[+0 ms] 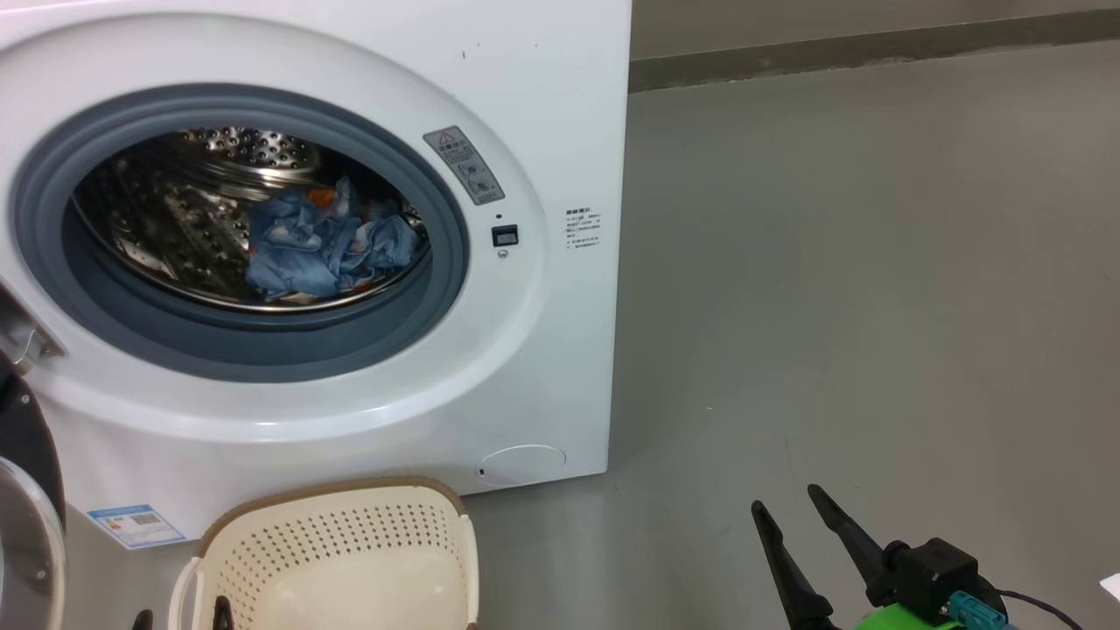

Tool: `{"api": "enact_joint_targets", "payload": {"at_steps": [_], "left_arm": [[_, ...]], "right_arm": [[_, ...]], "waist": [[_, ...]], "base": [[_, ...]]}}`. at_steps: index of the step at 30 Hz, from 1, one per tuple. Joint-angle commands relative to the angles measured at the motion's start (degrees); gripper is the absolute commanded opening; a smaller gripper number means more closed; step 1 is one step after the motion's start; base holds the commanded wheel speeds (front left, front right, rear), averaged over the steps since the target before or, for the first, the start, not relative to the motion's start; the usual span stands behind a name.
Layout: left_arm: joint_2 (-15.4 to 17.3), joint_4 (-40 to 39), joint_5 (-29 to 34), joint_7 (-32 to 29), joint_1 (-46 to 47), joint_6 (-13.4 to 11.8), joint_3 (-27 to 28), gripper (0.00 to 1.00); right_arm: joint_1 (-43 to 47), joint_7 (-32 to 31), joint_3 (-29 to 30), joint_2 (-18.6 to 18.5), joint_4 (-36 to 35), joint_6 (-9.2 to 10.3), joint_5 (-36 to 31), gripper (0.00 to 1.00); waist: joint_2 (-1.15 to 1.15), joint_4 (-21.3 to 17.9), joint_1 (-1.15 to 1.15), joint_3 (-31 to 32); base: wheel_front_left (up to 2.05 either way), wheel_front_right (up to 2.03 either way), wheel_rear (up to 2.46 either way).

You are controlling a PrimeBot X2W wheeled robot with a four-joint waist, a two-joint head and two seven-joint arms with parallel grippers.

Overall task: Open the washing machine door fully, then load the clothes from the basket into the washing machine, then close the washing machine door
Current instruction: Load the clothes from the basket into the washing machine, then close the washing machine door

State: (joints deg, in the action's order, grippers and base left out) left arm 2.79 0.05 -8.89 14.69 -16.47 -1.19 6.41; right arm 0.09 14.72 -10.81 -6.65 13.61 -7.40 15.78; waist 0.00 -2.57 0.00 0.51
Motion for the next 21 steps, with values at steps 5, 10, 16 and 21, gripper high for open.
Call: {"api": "enact_joint_targets", "payload": {"at_steps": [5, 10, 16, 21], "left_arm": [[0.1, -0.71, -0.44, 0.3, 2.44, -0.03, 2.11, 1.0], [0.1, 0.15, -0.55, 0.3, 2.62, 0.01, 2.07, 1.0], [0.1, 0.13, -0.45, 0.3, 3.07, -0.2, 2.33, 1.0], [0.1, 0.46, -0.72, 0.3, 3.22, -0.5, 2.59, 1.0]], "right_arm": [[-1.01, 0.28, -1.14, 0.13, -1.19, -0.09, -0.51, 1.0], [-1.0, 0.28, -1.03, 0.18, -1.13, -0.09, -0.52, 1.0], [-1.06, 0.28, -0.93, 0.23, -1.12, -0.09, -0.6, 1.0], [-1.17, 0.28, -0.95, 0.2, -0.96, -0.09, -0.57, 1.0]], "waist": [[0.0, 0.23, 0.0, -0.14], [0.0, 0.4, 0.0, -0.28], [0.0, 0.53, 0.0, -0.39], [0.0, 0.58, 0.0, -0.47]], "base": [[0.0, 0.0, 0.0], [0.0, 0.0, 0.0], [-0.31, 0.31, 0.0], [-1.05, 1.05, 0.0]]}}
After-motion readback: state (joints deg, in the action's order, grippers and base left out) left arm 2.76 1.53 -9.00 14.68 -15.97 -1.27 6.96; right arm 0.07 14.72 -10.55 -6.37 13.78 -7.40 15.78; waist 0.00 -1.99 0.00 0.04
